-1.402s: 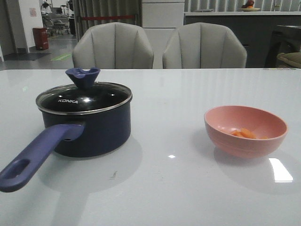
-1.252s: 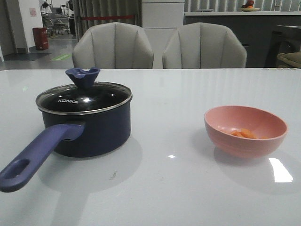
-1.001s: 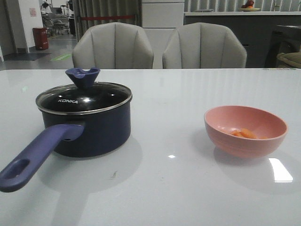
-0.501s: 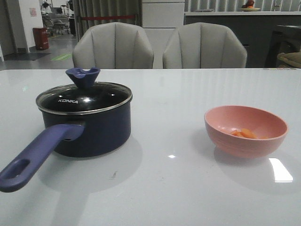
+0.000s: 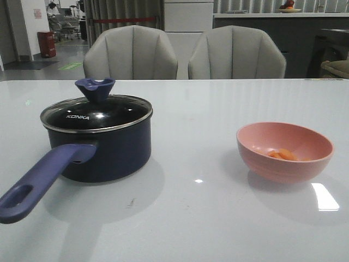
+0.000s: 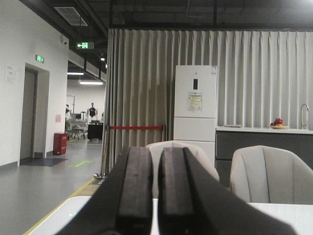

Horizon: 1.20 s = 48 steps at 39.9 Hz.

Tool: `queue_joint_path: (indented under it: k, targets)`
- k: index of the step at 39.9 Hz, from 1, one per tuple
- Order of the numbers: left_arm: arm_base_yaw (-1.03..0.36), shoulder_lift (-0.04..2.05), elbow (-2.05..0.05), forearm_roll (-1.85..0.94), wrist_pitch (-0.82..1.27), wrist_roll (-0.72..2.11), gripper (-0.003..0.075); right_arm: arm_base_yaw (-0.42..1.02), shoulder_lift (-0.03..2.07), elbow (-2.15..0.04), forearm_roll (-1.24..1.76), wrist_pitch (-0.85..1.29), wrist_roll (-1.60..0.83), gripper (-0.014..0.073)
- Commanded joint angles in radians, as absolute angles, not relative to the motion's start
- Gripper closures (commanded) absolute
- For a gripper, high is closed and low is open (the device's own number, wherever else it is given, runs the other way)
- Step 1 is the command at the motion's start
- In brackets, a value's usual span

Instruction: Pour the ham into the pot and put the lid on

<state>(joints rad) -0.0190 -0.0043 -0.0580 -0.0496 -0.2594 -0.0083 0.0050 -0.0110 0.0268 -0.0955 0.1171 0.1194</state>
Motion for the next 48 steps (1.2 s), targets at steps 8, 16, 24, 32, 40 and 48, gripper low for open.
queue_joint_path:
  k: [8,16,24,32,40,48]
  targets:
    - [-0.016,0.147,-0.375,-0.059,0.097,-0.014,0.0587,-0.001,-0.030,0.022,-0.108,0.043,0.119,0.0450]
    - [-0.016,0.249,-0.439,-0.059,0.276,-0.014,0.0587,-0.001,-0.030,0.022,-0.108,0.043,0.119,0.0450]
    - [-0.016,0.260,-0.416,-0.062,0.266,-0.014,0.0584,-0.001,-0.030,0.022,-0.108,0.043,0.119,0.0450]
    - [-0.029,0.260,-0.416,-0.052,0.280,-0.014,0.0430,-0.001,-0.030,0.022,-0.108,0.043,0.119,0.0450]
    - [-0.050,0.260,-0.416,-0.045,0.292,-0.014,0.0111,-0.001,-0.030,0.022,-0.108,0.043,0.119,0.0450]
    - [-0.105,0.336,-0.474,-0.036,0.328,-0.014,0.0095,-0.001,-0.030,0.022,-0.108,0.043,0.119,0.0450]
